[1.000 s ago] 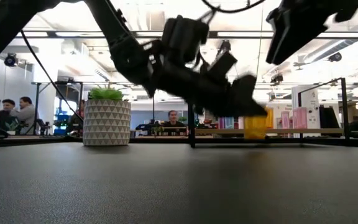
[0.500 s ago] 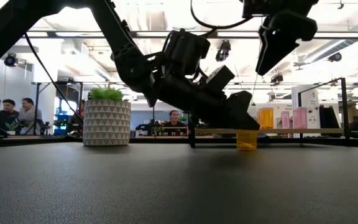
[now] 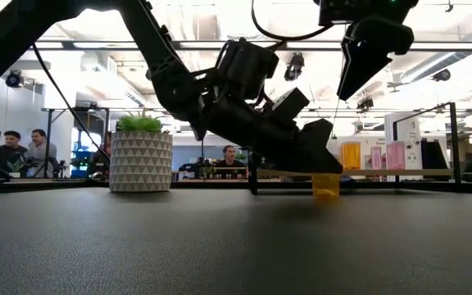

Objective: Pick and place medicine bottles onto shelf by color
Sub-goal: Put the orange pill bottle on the shelf aligned with the other orange pill bottles

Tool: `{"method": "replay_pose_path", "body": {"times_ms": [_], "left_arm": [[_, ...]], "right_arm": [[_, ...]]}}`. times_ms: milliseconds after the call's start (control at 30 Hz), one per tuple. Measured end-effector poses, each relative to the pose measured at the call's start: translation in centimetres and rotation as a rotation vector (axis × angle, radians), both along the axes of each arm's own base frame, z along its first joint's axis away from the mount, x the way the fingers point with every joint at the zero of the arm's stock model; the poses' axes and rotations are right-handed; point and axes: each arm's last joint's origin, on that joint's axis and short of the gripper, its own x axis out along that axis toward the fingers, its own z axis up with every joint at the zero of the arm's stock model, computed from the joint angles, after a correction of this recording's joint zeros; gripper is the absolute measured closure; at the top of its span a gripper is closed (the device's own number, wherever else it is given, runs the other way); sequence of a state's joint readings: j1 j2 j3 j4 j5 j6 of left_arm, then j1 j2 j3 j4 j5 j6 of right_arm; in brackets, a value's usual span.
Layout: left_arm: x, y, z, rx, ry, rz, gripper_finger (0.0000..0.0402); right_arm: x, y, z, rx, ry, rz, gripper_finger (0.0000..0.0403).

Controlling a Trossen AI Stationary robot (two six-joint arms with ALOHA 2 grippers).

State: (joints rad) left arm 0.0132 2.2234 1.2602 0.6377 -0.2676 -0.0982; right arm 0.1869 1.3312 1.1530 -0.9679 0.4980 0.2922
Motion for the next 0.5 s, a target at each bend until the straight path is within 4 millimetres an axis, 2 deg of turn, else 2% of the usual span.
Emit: {"method": "replay_pose_path", "body": {"times_ms": [100,233,367,500], "left_arm": [[-0.1,0.0,0.2,0.0,0.005,0.0,0.0157],[-0.6,-0.1,1.7,-0.001,0.048,-0.001,0.0124],[-1.9,-0.1,4.0,-0.008,0.177,-0.001,0.0105],[-3.8,-0.8,6.3,-0.102,0.278,0.027,0.01]], "right_arm": [[0.0,0.0,0.0,0.007,-0.006,-0.013,0.0208],[-0.1,0.0,0.0,0.019,-0.005,-0.029,0.0181],[-0.4,-0.8,-0.2,0.023,0.028,-0.078,0.0148],[-0.4,-2.4,-0.2,0.051,0.03,-0.17,0.0118]]}}
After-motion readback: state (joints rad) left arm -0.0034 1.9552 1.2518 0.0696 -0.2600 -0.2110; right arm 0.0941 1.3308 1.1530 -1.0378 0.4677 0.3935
